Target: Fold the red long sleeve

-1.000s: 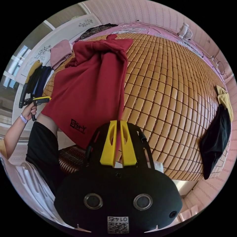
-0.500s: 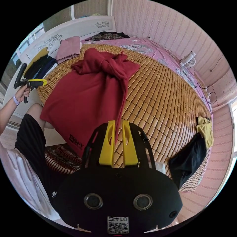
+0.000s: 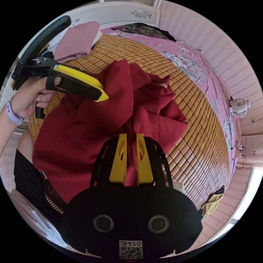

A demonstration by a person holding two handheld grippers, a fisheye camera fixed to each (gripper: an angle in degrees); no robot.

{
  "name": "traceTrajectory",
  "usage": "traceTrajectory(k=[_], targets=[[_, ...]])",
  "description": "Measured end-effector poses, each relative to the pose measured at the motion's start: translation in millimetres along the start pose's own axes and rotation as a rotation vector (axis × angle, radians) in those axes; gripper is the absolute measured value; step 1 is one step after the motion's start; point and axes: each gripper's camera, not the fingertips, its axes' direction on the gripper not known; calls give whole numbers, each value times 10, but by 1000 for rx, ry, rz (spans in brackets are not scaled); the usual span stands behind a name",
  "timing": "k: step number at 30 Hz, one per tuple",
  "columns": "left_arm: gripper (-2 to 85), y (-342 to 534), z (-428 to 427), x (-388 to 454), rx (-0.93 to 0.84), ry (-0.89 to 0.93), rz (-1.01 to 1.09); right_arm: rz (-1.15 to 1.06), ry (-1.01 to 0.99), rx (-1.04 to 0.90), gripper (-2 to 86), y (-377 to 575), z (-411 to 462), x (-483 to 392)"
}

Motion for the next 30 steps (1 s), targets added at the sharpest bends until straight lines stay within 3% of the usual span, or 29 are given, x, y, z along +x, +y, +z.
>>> traceTrajectory(k=[6,9,15,20,23,27,30], targets=[[37,903,-1124,-428,329,-85,-5,341,-168,300,16,854,-613,784],[35,1661,-1590,-868,433,-203,-145,587,-98,412,14,1712,-803,1065],[36,2802,-1582,-1709,319,-292,-526,987,-123,233,12,3093,-355,1333],[41,2710,-1489,-1480,405,-272,-451,920,-24,259,9,2956,-619,1212],[43,2134,-1070,-1155,324,-189,-295,719,24,341,5,2309,-818,1009],[64,1310,-236,-779,223,19,-139,456,-28,307,-4,1160,-572,734],[53,864,476,-598,52,-160,-78,427,-56,229,-8,558,-123,712]])
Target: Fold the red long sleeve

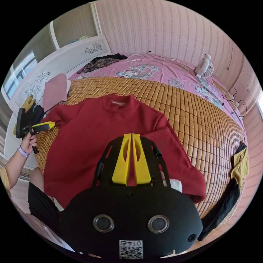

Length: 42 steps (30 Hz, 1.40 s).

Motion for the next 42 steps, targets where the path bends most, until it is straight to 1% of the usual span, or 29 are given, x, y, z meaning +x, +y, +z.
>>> traceTrajectory(k=[1,2,3,5,7,12,14,16,17,18,19,20,21,23,25,26,27,28,30,31,32,33,34,36,38,40,42], targets=[[43,-76,181,93,-27,-110,33,-5,-5,-35,-8,-63,132,-39],[38,-98,185,136,2,-135,66,-31,18,-106,-8,-151,391,-134],[31,-177,248,165,-9,-169,98,-67,103,-187,-8,-191,647,-234],[25,-284,322,104,-9,-172,101,-148,192,-120,-7,-215,691,-360],[22,-434,417,-49,5,-134,66,-156,198,-119,-7,-326,750,-337],[33,-605,584,-213,3,-58,-18,-6,-24,-148,-8,-674,820,93],[39,-524,511,-179,35,-55,-19,0,-47,-106,-6,-637,677,153],[39,-215,263,21,118,-58,64,-25,-36,-9,-2,-496,378,171],[40,-111,212,82,127,-51,83,-51,8,31,6,-363,200,177],[40,111,147,201,127,-19,111,-84,82,31,33,-226,97,167],[40,353,130,329,110,35,133,-105,120,11,56,-164,83,154],[40,476,139,397,98,65,143,-138,183,-60,88,-56,137,127],[40,712,186,541,69,116,167,-164,211,-179,106,35,301,120],[40,1027,294,751,26,149,198,-155,222,-304,96,176,547,210],[42,1352,461,949,-36,161,222,-61,120,-225,76,277,433,387],[42,1419,488,978,-45,165,216,31,51,-156,46,350,258,522],[42,1533,525,1030,-56,192,218,116,32,-37,28,493,-8,633],[42,1618,547,1083,-62,220,233,145,32,29,25,593,-163,675],[43,1693,570,1154,-59,229,257,311,78,277,18,1185,-785,859],[43,1701,596,1201,-64,233,278,364,72,321,18,1372,-912,923],[44,1695,609,1221,-65,234,285,482,51,388,17,1773,-1105,1062],[45,1669,637,1260,-62,241,300,587,55,411,19,2176,-1205,1175],[48,1623,670,1303,-65,253,313,632,73,405,19,2366,-1226,1219],[50,1547,705,1400,-62,272,345,793,178,353,27,3061,-1195,1363],[51,1485,737,1547,-58,276,394,877,155,314,38,3443,-1126,1477],[58,1438,811,1788,-62,278,470,917,127,297,57,3660,-1081,1548],[63,1406,899,1976,-69,275,521,887,167,292,79,3704,-1077,1571]])
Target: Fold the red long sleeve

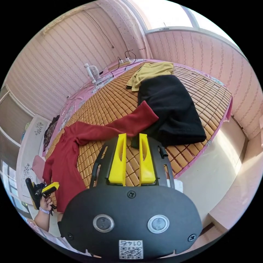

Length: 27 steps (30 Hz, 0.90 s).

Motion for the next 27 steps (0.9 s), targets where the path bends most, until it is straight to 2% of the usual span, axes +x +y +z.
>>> traceTrajectory(k=[4,6,8,11,13,18,19,21,23,25,27], targets=[[67,-380,318,179,-7,-11,110,-276,114,-10,109,-83,104,-320],[72,-612,455,205,2,-38,147,-574,178,-81,114,-19,356,-663],[73,-856,599,192,12,-56,161,-702,249,-178,104,23,681,-802],[71,-1174,750,171,15,-61,159,-708,320,-335,32,-62,1162,-779],[72,-1294,734,216,43,-62,184,-704,272,-371,11,-170,1096,-764],[70,-1344,708,287,72,-63,226,-622,-225,-335,5,-840,-157,-745],[72,-1335,757,280,53,-60,227,-626,-203,-306,6,-899,-228,-732],[75,-1310,833,257,19,-77,221,-577,-14,-228,8,-1085,-138,-558],[77,-1266,882,215,-11,-87,210,-470,85,-245,12,-1143,156,-287],[79,-1133,868,147,-33,-66,189,-372,19,-299,25,-1047,384,-28],[80,-956,823,121,-47,-55,179,-312,-146,-291,62,-748,447,184]])
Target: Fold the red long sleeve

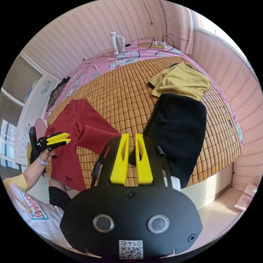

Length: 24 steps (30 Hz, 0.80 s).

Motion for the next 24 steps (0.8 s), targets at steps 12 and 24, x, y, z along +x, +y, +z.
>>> traceTrajectory(k=[12,24], targets=[[96,1298,277,878,-266,-61,50,-226,126,-12,120,441,1127,-1024],[2,1006,85,1002,-214,-86,136,180,-89,493,19,761,-204,240]])
